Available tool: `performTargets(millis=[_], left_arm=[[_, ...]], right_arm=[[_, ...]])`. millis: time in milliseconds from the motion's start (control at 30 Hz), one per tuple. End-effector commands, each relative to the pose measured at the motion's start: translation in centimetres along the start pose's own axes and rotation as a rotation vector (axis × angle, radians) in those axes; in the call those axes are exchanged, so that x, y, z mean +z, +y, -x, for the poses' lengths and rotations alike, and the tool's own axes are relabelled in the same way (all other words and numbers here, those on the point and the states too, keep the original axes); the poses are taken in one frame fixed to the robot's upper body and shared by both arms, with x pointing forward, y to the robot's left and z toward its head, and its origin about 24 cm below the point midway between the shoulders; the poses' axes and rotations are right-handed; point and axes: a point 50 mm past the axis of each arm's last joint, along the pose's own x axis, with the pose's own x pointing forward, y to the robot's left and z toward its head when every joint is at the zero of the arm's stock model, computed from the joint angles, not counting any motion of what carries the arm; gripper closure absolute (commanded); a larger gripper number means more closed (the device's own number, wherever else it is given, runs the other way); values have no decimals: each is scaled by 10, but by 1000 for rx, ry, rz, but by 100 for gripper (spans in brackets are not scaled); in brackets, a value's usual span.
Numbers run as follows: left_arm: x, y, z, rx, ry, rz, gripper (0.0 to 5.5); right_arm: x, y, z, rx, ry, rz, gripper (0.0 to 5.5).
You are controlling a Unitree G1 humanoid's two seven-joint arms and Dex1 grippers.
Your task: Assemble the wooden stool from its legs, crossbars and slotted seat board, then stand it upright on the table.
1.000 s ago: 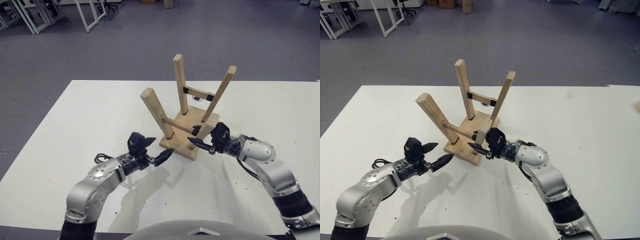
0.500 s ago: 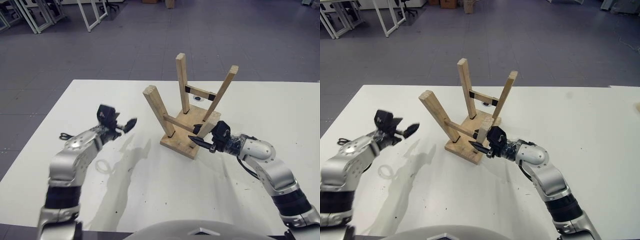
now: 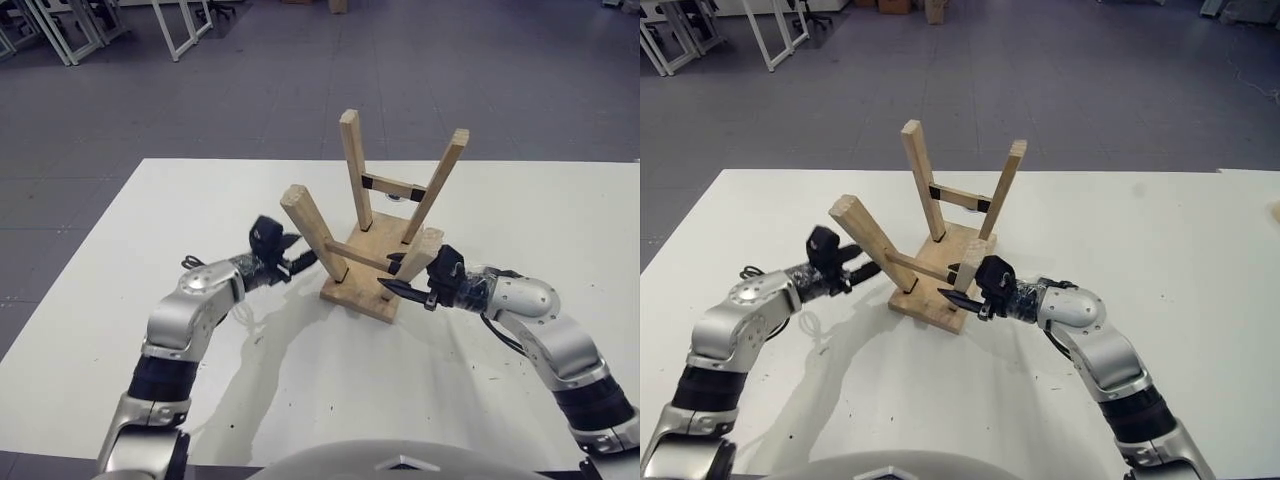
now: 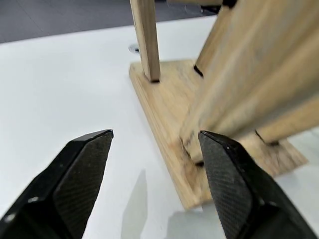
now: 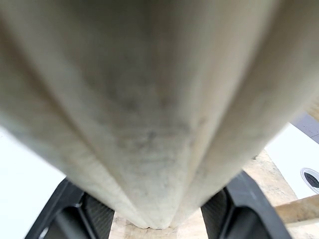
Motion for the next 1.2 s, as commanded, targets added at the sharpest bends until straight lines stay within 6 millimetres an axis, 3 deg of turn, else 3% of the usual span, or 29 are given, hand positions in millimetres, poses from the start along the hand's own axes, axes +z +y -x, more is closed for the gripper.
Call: performTargets(millis=[33, 167, 367, 567, 800, 900, 1000, 1100, 1200], left_arm=[[-23, -17, -2, -110, 79, -28, 228], [-35, 2, 19, -23, 162, -58, 228], [-38, -20, 16, -71, 148, -30, 228], [-36, -21, 15, -68, 145, -24, 228], [-39, -23, 14, -56, 142, -25, 228], [-40, -20, 17, -36, 157, -43, 228], [-42, -13, 21, 0, 208, -110, 228], [-46, -7, 23, 6, 236, -123, 228], [-51, -14, 22, -51, 257, -109, 228]], right_arm=[[-55, 29, 4, 168, 235, -195, 348], [-53, 12, 5, 205, 202, -136, 348], [-30, -20, -9, 205, 79, -17, 348], [-3, -41, -12, 292, 17, 73, 348], [7, -55, -7, 289, 23, 157, 202], [-1, -61, 10, 296, 129, 217, 150], [-20, -68, 45, 286, 381, 274, 110], [-8, -93, 64, -91, 373, 260, 110], [28, -117, 76, -565, 167, 105, 110]])
